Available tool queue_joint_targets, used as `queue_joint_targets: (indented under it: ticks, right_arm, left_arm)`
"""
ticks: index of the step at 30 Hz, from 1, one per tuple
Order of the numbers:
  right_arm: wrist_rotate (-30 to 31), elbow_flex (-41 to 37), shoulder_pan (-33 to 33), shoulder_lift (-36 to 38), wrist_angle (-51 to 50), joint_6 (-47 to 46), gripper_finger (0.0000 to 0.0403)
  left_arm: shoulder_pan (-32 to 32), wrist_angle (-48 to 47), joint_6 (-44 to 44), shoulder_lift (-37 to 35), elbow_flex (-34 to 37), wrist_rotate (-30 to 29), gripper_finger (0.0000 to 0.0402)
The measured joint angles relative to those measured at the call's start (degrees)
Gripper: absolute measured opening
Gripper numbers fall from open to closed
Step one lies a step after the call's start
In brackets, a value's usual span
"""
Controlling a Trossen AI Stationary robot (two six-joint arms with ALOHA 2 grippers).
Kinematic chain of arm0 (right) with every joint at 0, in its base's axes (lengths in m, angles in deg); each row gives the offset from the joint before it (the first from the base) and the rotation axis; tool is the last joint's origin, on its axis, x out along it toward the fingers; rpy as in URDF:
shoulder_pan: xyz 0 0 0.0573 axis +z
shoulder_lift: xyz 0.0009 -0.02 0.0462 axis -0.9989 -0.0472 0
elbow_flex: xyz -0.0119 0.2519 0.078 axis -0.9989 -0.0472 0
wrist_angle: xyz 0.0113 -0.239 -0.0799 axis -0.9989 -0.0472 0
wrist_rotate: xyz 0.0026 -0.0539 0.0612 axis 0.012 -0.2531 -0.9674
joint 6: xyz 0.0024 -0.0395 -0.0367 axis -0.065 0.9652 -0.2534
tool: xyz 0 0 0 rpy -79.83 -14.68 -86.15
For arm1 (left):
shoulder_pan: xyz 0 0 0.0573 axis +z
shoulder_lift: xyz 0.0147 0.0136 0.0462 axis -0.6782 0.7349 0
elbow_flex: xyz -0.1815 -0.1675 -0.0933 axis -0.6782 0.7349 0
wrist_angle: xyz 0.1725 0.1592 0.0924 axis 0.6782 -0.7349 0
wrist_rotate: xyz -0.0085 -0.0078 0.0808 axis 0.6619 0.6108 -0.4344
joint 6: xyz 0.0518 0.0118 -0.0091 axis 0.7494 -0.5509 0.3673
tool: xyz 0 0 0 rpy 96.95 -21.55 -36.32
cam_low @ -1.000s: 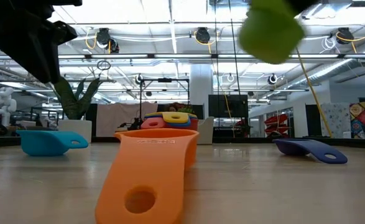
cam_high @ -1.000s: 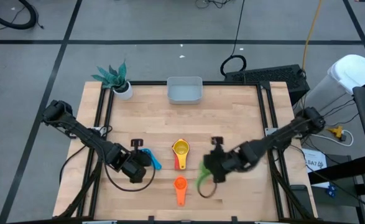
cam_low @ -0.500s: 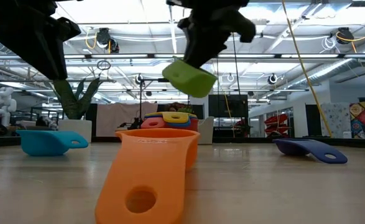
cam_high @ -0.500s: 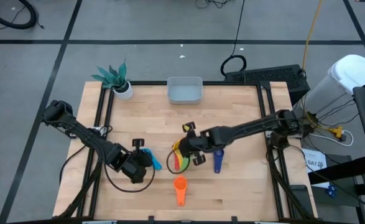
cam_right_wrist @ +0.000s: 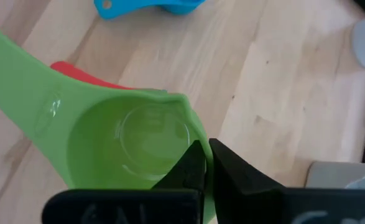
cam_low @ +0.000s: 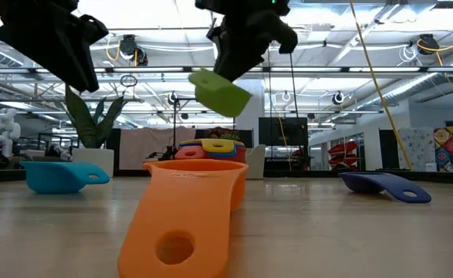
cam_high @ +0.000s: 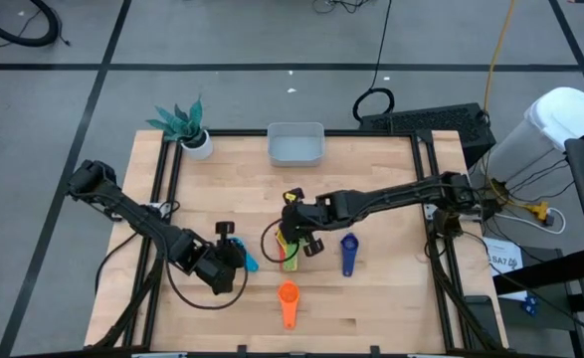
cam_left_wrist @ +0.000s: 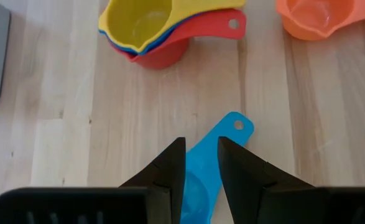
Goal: Nest measuring cups in basket
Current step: Stack the green measuring cup on top of the yellow measuring cup
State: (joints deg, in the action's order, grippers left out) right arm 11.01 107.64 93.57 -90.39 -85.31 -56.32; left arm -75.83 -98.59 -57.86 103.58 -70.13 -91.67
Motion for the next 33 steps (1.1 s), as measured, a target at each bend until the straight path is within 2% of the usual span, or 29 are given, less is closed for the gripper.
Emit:
queue_joint_targets:
  ticks: [7,19,33]
  right_arm:
    - [-1.0,-0.1,-1.0,-3.0,0.9,0.2,0.0000]
    - [-2.0,-0.1,-1.8,-3.2,1.8,1.1,0.0000]
    - [-2.7,-4.9,-2.0,-3.2,5.7,-1.5,0.0010]
  left_arm:
    - [0.0,4.1,0.3,0.0,0.0,-0.5,0.0097]
    - [0.0,6.0,1.8,0.0,0.0,-1.4,0.0097]
    - [0.0,6.3,0.7,0.0,0.0,-3.4,0.0097]
